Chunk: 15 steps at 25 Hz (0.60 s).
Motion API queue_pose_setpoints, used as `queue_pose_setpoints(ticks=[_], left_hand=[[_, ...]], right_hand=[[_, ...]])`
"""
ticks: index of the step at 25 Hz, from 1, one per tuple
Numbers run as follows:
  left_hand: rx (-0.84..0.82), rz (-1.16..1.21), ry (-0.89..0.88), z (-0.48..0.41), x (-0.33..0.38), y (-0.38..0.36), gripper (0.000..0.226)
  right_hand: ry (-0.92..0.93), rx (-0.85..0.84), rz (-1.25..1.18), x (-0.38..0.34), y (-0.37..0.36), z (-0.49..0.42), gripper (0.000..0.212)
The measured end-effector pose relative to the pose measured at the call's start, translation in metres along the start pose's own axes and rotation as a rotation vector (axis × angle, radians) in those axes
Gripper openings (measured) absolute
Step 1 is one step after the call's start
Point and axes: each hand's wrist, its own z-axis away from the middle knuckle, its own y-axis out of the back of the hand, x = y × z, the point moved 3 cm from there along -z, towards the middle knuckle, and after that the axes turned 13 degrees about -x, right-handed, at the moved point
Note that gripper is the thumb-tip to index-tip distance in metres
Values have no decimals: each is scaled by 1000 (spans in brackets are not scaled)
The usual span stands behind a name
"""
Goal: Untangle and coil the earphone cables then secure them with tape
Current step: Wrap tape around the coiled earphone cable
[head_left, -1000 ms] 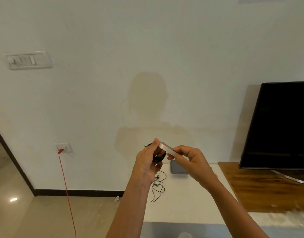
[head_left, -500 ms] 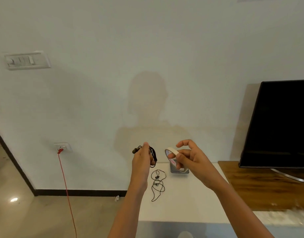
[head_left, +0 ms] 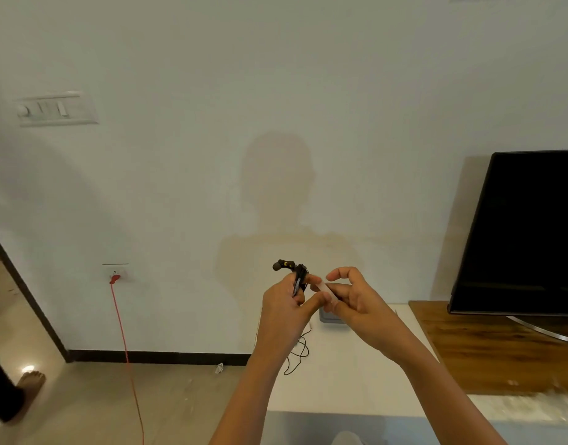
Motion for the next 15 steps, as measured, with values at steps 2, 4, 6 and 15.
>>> queue_pose_setpoints(ticks=[2,4,6,15], left_hand=[[46,-10,-6,0,-1,0,22],[79,-16,-14,0,-3,0,24],[104,-29,-31,1,-3,0,23],[218,-105,-122,6,-2,-7,11]], right_hand=[[6,17,36,-2,-2,0,23],[19,27,80,-3,-2,0,22],[23,31,118,-2,-1,0,19],[5,93,233,-2,-2,-2,21]])
